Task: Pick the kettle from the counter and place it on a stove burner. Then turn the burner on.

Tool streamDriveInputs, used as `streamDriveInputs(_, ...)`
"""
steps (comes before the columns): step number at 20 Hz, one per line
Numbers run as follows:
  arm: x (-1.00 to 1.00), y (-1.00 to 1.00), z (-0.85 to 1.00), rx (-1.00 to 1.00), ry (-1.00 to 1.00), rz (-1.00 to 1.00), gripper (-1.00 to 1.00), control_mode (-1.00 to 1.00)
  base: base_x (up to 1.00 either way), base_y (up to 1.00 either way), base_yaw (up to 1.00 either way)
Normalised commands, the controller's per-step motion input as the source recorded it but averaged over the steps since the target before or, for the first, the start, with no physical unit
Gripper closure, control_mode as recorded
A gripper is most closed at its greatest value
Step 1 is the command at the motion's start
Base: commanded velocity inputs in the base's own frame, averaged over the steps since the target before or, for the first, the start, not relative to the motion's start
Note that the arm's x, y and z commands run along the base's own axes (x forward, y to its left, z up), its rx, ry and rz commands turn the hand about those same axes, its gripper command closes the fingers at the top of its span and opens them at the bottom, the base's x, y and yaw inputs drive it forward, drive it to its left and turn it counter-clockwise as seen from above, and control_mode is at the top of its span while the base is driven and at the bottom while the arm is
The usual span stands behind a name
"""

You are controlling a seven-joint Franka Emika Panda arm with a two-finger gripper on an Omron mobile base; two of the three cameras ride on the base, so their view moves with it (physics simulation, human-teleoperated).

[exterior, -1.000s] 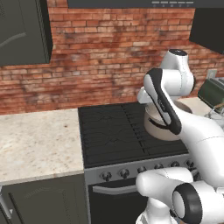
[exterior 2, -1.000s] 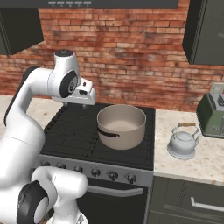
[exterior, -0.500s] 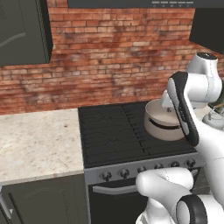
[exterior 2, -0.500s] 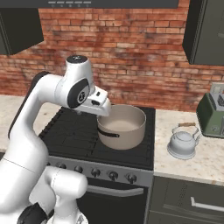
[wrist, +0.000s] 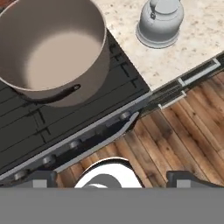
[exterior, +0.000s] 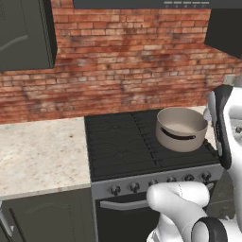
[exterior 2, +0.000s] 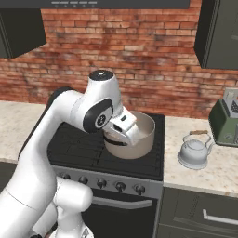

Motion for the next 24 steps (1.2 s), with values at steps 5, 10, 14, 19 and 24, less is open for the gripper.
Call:
streamDriveInputs(5, -0.26, -0.68, 0.0, 0.03, 0.0, -0.41, -1.0, -1.0, 0.0, 0.0, 0.0)
streamDriveInputs(10, -0.11, -0.64, 0.0, 0.01, 0.0, -0.42, -1.0, -1.0, 0.0, 0.0, 0.0)
streamDriveInputs(14, 0.0, -0.5, 0.0, 0.0, 0.0, -0.4, -1.0, -1.0, 0.0, 0.0, 0.0)
streamDriveInputs(19, 0.0, -0.51, 0.0, 0.0, 0.01, -0.36, -1.0, -1.0, 0.0, 0.0, 0.0)
streamDriveInputs(24, 0.0, -0.55, 0.0, 0.0, 0.0, -0.29, -1.0, -1.0, 0.0, 0.0, 0.0)
